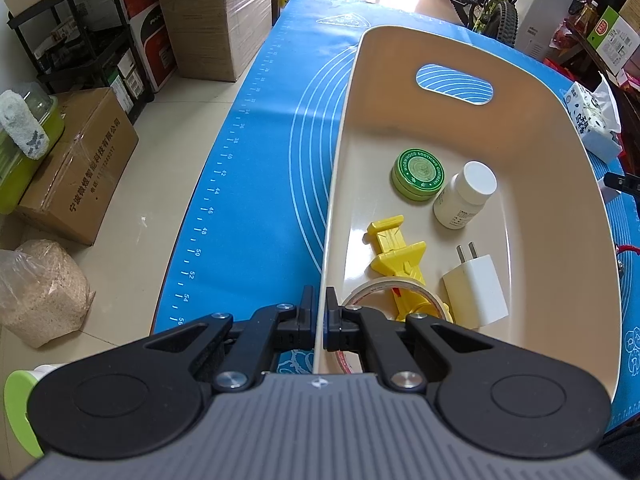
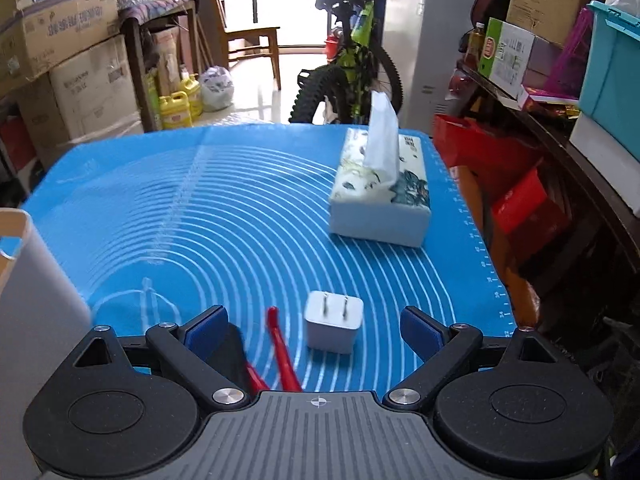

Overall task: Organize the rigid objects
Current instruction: 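Move the right gripper to the white charger on the mat and grasp it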

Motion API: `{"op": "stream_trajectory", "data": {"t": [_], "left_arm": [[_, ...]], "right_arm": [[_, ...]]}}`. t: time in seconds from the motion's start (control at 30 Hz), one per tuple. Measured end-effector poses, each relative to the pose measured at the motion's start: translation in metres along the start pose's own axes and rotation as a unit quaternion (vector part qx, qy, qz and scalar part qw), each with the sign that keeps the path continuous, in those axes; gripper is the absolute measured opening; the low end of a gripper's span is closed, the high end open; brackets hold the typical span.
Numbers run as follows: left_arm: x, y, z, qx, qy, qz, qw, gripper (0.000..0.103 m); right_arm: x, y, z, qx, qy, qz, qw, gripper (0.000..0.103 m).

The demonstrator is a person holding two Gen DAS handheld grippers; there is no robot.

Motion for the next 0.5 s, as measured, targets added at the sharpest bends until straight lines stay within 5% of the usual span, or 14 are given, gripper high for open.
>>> {"op": "stream_trajectory", "data": {"t": [0.33,0.5], "left_arm": [[0.001,0.0,-0.001,0.0,-0.001,0.0,1.0,0.004],[0.001,-0.001,0.0,0.0,-0.001,0.001,1.0,0.004]], "right_arm": [[0.026,0.024,0.006,0.041,0.006,0.006,0.999,0.075],[0.033,0.029,0.01,0.044,-0.001,0.01,0.999,0.055]]}}
Point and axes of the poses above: each gripper's, at about its wrist camera, not at the fingertips, and x roughly the way its jaws point, y to its right, z to its underside, the point moved 9 cm from there along x, roughly the way its jaws point, and after that the axes turned 14 degrees about -z, right-handed, at the moved point
